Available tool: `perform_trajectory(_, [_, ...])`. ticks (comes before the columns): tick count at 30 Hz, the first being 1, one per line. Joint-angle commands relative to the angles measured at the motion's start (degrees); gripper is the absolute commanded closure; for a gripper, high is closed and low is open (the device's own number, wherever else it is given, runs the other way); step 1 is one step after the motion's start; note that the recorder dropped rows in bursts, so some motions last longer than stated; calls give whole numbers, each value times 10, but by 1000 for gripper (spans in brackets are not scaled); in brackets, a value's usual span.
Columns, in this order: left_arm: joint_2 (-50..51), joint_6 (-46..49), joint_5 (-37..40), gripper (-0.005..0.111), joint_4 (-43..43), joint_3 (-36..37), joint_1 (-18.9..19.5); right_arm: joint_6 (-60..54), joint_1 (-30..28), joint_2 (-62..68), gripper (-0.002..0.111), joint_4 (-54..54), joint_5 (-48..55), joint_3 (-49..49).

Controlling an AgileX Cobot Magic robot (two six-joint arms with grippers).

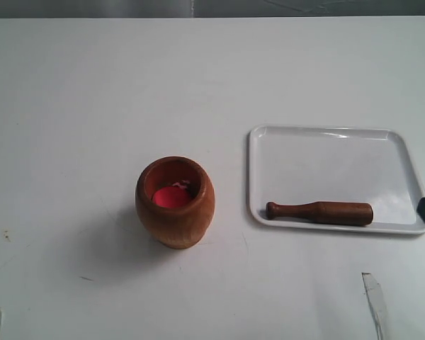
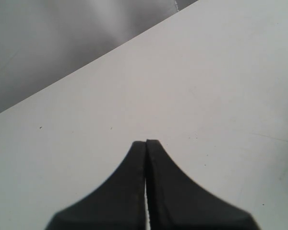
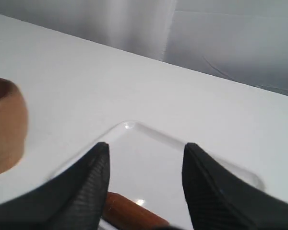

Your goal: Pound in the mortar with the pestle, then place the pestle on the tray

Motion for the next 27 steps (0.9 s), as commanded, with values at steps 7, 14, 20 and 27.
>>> perform_trajectory(7, [-1, -5, -2, 107, -4, 0, -4, 54, -234, -3, 64, -9, 2, 2])
perform_trajectory(14, [-1, -5, -2, 107, -4, 0, -4, 105, -327, -3, 64, -9, 15, 2])
perform_trajectory(20, [-1, -5, -2, 107, -4, 0, -4, 104, -328, -3, 64, -9, 16, 2])
perform_trajectory(27, [-1, -5, -2, 107, -4, 0, -4, 104, -328, -3, 64, -9, 16, 2])
